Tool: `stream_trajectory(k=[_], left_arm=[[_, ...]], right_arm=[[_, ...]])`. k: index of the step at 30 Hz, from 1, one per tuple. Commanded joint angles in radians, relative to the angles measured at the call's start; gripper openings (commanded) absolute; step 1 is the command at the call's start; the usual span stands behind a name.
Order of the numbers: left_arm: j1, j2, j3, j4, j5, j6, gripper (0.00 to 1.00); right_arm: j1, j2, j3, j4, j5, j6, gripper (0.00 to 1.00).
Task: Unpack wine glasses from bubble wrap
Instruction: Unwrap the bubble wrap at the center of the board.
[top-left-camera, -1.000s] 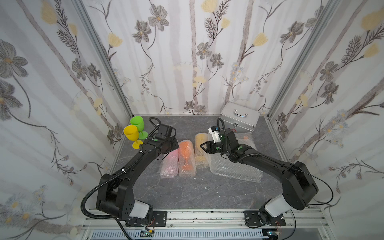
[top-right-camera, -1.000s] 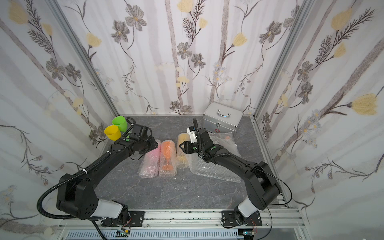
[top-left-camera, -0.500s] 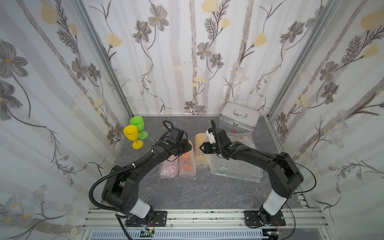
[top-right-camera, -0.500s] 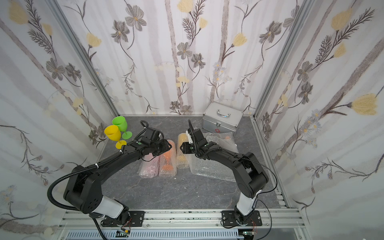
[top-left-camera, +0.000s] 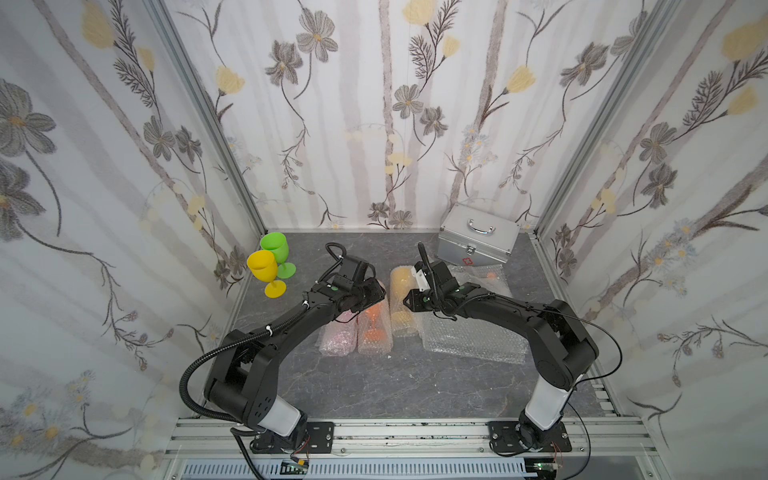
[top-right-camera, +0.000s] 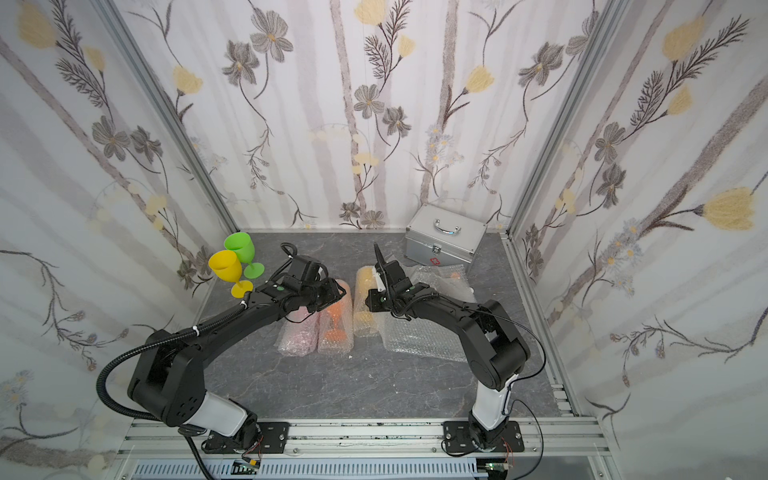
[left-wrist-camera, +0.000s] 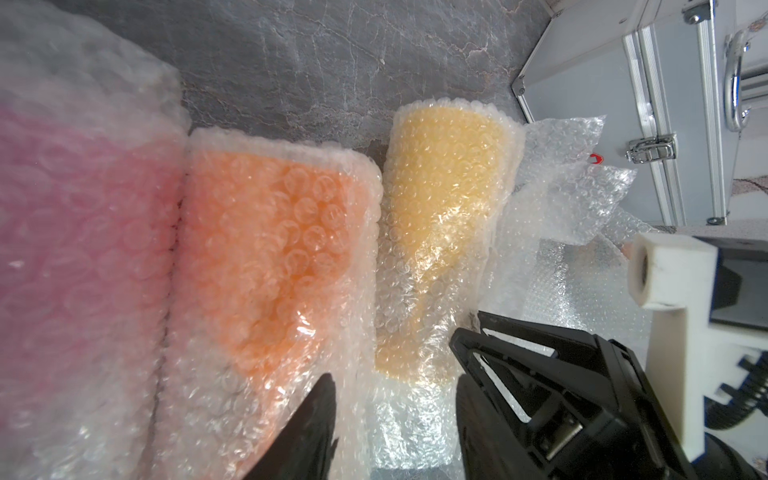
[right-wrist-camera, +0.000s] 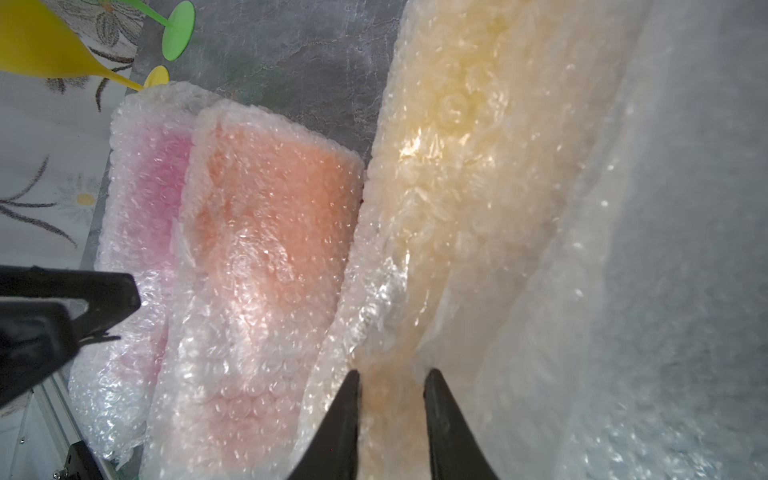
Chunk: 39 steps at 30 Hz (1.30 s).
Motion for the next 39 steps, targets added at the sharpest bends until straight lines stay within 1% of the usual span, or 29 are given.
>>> stream_trajectory(k=[1,4,6,8,14,20,27,31,34,39], left_arm=[[0.001,-0.001,-0.006,0.04,0.009,-0.016,0.49],[0.002,-0.005,-0.013,0.045,0.01,-0.016,0.49],[0.003,-0.009,-0.016,0.049,0.017,-0.015,0.49],[0.006,-0.014,-0.023,0.062,0.031,-0.02,0.5],[0.025,-0.036,-0.036,0.082,0.062,-0.028,0.5],[0.046,-0.079,-0.046,0.054,0.086,-0.012,0.5],[0.039,-0.101,-0.069,0.058,0.132,-0.018,0.5],[-0.001,-0.077,-0.088,0.1,0.145,-0.048,0.5],[-0.042,-0.039,-0.103,0.143,0.148,-0.078,0.5],[-0.103,0.015,-0.115,0.198,0.141,-0.122,0.48]], right_arm=[[-0.012,-0.021,-0.027,0.041,-0.058,-0.016,0.17],[-0.032,-0.049,-0.074,0.116,-0.153,-0.017,0.07],[-0.04,-0.067,-0.102,0.171,-0.236,-0.027,0.03],[-0.042,-0.09,-0.127,0.216,-0.293,-0.038,0.01],[-0.044,-0.123,-0.154,0.276,-0.401,-0.057,0.0],[-0.044,-0.133,-0.145,0.236,-0.472,-0.092,0.0],[-0.043,-0.197,-0.194,0.125,-0.498,-0.205,0.0],[-0.047,-0.217,-0.25,0.109,-0.501,-0.23,0.0],[-0.05,-0.215,-0.288,0.106,-0.472,-0.227,0.0],[-0.052,-0.22,-0.347,0.118,-0.374,-0.192,0.02]])
